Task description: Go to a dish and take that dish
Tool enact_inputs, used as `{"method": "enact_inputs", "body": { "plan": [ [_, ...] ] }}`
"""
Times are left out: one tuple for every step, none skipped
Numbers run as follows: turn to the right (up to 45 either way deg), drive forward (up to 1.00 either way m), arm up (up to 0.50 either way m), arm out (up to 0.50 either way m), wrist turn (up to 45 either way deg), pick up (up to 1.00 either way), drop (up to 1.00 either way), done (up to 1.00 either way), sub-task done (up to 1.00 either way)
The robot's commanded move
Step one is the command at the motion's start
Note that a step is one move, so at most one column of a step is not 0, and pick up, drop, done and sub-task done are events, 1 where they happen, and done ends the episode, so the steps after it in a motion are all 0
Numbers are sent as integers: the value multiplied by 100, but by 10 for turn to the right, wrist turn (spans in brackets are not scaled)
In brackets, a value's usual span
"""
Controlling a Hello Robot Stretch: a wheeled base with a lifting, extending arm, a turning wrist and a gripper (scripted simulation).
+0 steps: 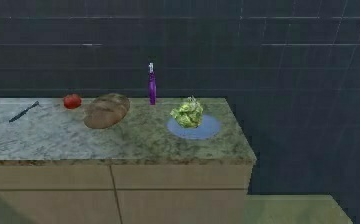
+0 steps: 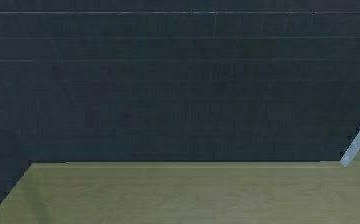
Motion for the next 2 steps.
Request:
{"method": "enact_inputs", "body": {
  "plan": [
    [-450,0,0,0,0,0,0,0,0],
    [-360,0,0,0,0,0,0,0,0]
  ]
}}
